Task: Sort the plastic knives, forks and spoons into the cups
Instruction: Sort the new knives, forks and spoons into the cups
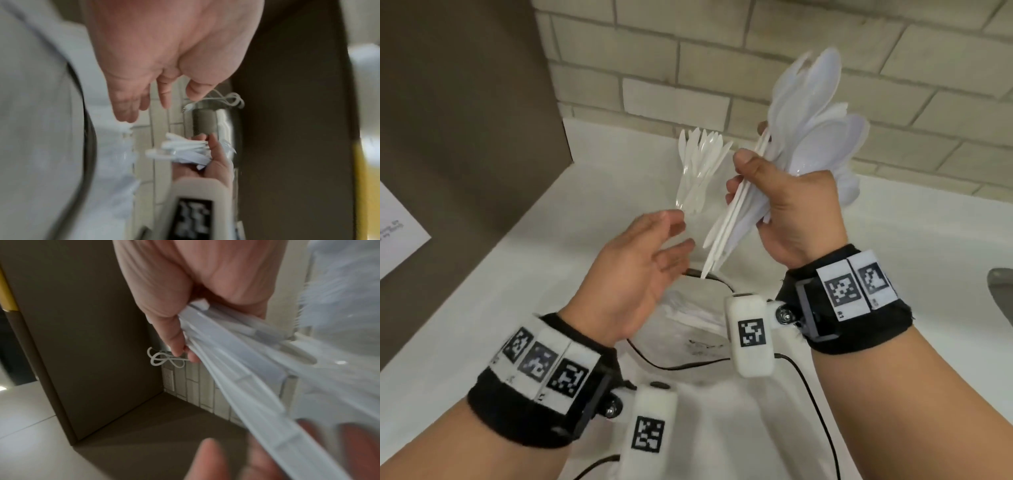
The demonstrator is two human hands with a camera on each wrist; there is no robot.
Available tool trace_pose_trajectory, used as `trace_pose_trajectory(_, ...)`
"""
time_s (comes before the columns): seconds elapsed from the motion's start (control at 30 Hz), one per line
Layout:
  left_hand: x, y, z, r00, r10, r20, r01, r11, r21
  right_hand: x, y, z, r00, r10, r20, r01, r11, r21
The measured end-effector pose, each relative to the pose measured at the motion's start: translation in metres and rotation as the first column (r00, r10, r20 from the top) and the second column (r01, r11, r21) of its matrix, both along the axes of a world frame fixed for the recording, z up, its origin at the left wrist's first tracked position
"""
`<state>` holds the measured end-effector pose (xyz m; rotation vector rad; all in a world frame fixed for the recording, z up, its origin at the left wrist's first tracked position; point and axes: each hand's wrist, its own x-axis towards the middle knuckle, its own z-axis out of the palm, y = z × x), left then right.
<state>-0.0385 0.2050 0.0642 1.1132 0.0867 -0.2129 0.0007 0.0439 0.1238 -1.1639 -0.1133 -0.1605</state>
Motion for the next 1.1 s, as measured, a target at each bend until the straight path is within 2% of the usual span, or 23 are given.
trace_pose_trajectory(0.07,0.005,-0.005,0.005,0.950,-0.205,-0.235,0.165,0.970,-0.178,0.000,0.009,0.012,0.996,-0.040,0.078,0.040,0.999,-0.002)
trace_pose_trajectory(0.13,0.012,-0.006,0.011,0.882,-0.326,-0.341,0.234,0.930,-0.284,0.001,0.017,0.019,0.989,-0.056,0.139,0.058,0.998,-0.008)
trace_pose_trajectory(0.2,0.017,-0.006,0.018,0.860,-0.372,-0.350,0.237,0.898,-0.371,0.000,0.023,0.021,0.985,-0.055,0.165,0.061,0.998,-0.030)
trace_pose_trajectory(0.3,0.021,-0.009,0.026,0.890,-0.385,-0.245,0.218,0.830,-0.513,-0.005,0.032,0.008,0.990,-0.056,0.129,0.079,0.981,-0.180)
trace_pose_trajectory(0.37,0.024,-0.010,0.028,0.913,-0.343,-0.220,0.185,0.830,-0.527,-0.011,0.038,-0.007,0.998,-0.013,0.055,0.025,0.974,-0.223)
trace_pose_trajectory(0.43,0.024,-0.010,0.024,0.910,-0.320,-0.265,0.173,0.872,-0.459,-0.013,0.041,-0.015,1.000,0.007,0.010,-0.005,0.978,-0.210)
trace_pose_trajectory(0.5,0.022,-0.008,0.017,0.874,-0.337,-0.349,0.182,0.895,-0.407,-0.011,0.039,-0.016,1.000,-0.019,0.019,0.022,0.977,-0.212)
trace_pose_trajectory(0.57,0.018,-0.009,0.016,0.868,-0.328,-0.374,0.153,0.891,-0.426,-0.009,0.038,-0.015,0.998,-0.051,0.038,0.058,0.975,-0.212)
trace_pose_trajectory(0.73,0.020,-0.015,0.025,0.953,-0.152,-0.264,0.024,0.901,-0.432,-0.012,0.051,-0.029,0.999,-0.025,-0.024,0.019,0.974,-0.225)
trace_pose_trajectory(0.8,0.022,-0.012,0.021,0.961,-0.150,-0.232,0.068,0.942,-0.330,-0.011,0.051,-0.031,1.000,-0.006,-0.029,0.000,0.979,-0.203)
trace_pose_trajectory(0.87,0.023,-0.006,0.019,0.966,-0.174,-0.190,0.146,0.977,-0.156,-0.008,0.044,-0.028,0.997,0.075,-0.035,-0.078,0.991,-0.105)
trace_pose_trajectory(0.93,0.022,-0.001,0.022,0.979,-0.194,-0.068,0.191,0.980,-0.057,-0.005,0.036,-0.024,0.975,0.218,-0.046,-0.218,0.976,0.012)
trace_pose_trajectory(0.97,0.024,0.002,0.025,0.977,-0.210,0.026,0.211,0.977,-0.037,-0.005,0.035,-0.023,0.953,0.298,-0.055,-0.297,0.955,0.020)
trace_pose_trajectory(1.03,0.028,0.007,0.033,0.950,-0.203,0.237,0.207,0.978,0.010,-0.009,0.037,-0.028,0.896,0.435,-0.096,-0.441,0.896,-0.056)
trace_pose_trajectory(1.1,0.033,0.011,0.043,0.914,-0.137,0.382,0.126,0.991,0.054,-0.015,0.041,-0.034,0.845,0.515,-0.145,-0.533,0.835,-0.138)
